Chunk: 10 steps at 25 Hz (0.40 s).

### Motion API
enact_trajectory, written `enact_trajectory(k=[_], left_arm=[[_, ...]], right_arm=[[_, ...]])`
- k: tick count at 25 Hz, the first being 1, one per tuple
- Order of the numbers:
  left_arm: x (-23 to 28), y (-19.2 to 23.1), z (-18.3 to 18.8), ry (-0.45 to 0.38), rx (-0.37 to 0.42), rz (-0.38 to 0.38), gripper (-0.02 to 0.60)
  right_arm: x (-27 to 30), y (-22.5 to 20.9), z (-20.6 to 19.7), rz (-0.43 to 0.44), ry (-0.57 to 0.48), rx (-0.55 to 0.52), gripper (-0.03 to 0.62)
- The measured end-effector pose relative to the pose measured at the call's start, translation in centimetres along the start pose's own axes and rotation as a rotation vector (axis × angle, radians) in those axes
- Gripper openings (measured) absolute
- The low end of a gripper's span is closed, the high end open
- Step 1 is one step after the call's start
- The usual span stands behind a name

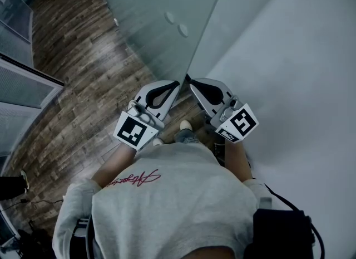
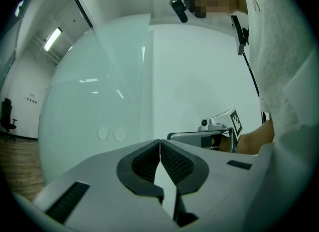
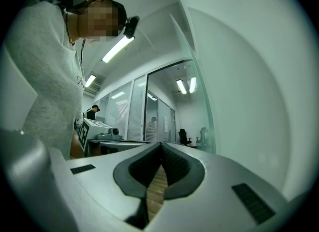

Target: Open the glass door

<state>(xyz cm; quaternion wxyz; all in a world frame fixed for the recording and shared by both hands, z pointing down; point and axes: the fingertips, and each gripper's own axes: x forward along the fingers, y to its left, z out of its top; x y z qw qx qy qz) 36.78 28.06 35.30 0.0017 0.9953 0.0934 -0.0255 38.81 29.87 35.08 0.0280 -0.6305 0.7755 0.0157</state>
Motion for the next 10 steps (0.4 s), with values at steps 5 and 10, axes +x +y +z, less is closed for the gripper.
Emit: enact_trajectory(k=[5,10], left_arm=[[-0.11,0.09,-0.23,-0.003,0.003,-0.001,0.017],[0.28,0.44,-0.31,-0.006,0.001,0.006,0.017]], right_arm=[[0.21,-0.06,0.02,0.005,-0.014,0.014,0.018],[0.45,-0.54,-0.32,-0.001,-0.001,0.004,0.018]])
